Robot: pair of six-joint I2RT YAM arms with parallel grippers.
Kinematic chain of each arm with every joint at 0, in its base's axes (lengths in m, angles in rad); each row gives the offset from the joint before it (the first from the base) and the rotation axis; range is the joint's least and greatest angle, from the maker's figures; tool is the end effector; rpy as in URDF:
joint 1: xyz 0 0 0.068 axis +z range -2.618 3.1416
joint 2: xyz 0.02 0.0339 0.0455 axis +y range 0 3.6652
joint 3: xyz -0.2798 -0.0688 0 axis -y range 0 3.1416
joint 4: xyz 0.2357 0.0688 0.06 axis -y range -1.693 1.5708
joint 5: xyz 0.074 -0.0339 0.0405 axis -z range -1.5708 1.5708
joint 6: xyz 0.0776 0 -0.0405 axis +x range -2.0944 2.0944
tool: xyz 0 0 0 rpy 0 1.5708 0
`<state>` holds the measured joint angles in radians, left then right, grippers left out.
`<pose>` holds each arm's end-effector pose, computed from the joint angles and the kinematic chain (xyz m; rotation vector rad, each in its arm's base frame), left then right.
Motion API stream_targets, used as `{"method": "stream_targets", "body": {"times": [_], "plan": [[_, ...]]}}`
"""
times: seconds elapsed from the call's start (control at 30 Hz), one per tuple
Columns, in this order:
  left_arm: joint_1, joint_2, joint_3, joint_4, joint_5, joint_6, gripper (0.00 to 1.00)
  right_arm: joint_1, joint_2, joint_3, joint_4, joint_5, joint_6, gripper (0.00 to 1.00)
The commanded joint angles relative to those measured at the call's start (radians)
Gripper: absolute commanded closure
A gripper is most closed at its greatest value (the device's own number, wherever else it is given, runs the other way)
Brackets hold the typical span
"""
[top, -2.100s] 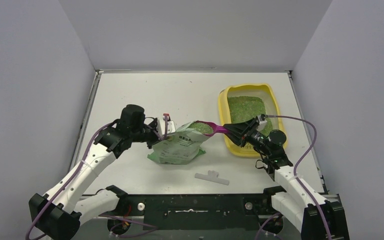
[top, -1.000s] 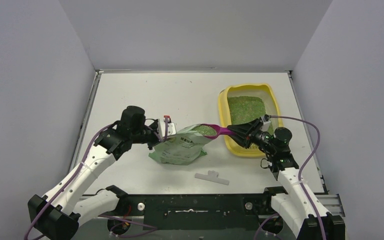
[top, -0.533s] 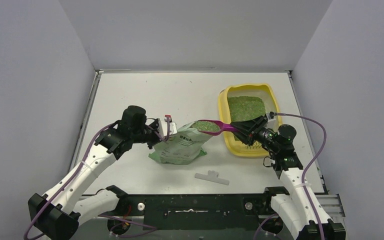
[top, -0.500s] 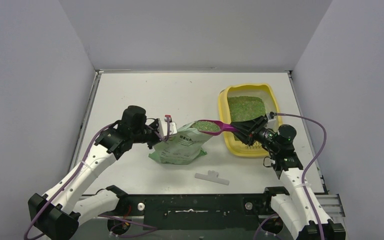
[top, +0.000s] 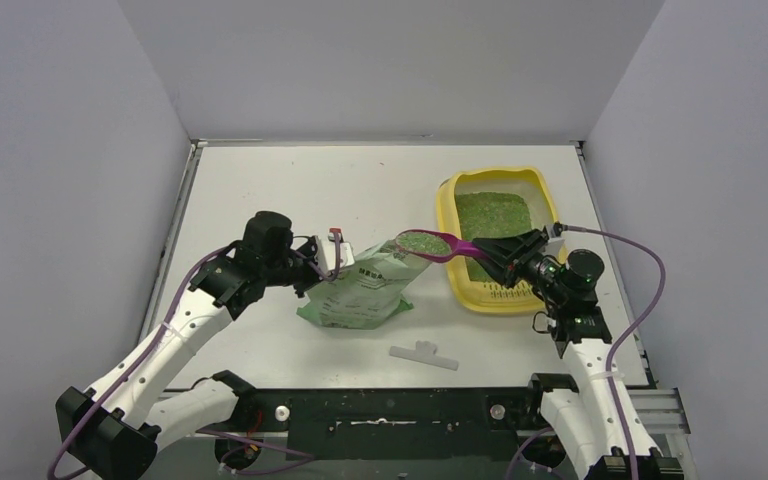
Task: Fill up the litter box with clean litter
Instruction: 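Scoop the cat litter from the cat litter bag, then pour the cat litter into the litter box.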
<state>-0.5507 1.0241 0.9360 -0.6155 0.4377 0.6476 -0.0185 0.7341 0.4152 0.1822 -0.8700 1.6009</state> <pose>0.1742 -0.1456 0.2982 1.4415 1.7053 -0.4436 0.1788 0.0560 0.2671 0.8528 1.8855 1.8158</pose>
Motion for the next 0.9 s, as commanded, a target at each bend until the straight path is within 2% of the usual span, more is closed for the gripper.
{"method": "stream_targets", "body": {"times": [0.0,0.53,0.67,0.87], "plan": [[-0.005,-0.021,0.024,0.017,0.005,-0.013,0.92,-0.037,-0.032,0.076,0.050,-0.026,0.007,1.00],[-0.005,-0.041,0.019,0.037,-0.024,-0.038,0.61,-0.226,0.001,0.118,0.065,-0.113,0.010,1.00],[-0.003,-0.041,0.025,0.064,-0.082,-0.093,0.47,-0.296,0.051,0.143,0.055,-0.151,-0.031,1.00],[-0.002,-0.042,0.045,0.079,-0.110,-0.130,0.39,-0.414,0.133,0.196,0.025,-0.199,-0.115,1.00]]}}
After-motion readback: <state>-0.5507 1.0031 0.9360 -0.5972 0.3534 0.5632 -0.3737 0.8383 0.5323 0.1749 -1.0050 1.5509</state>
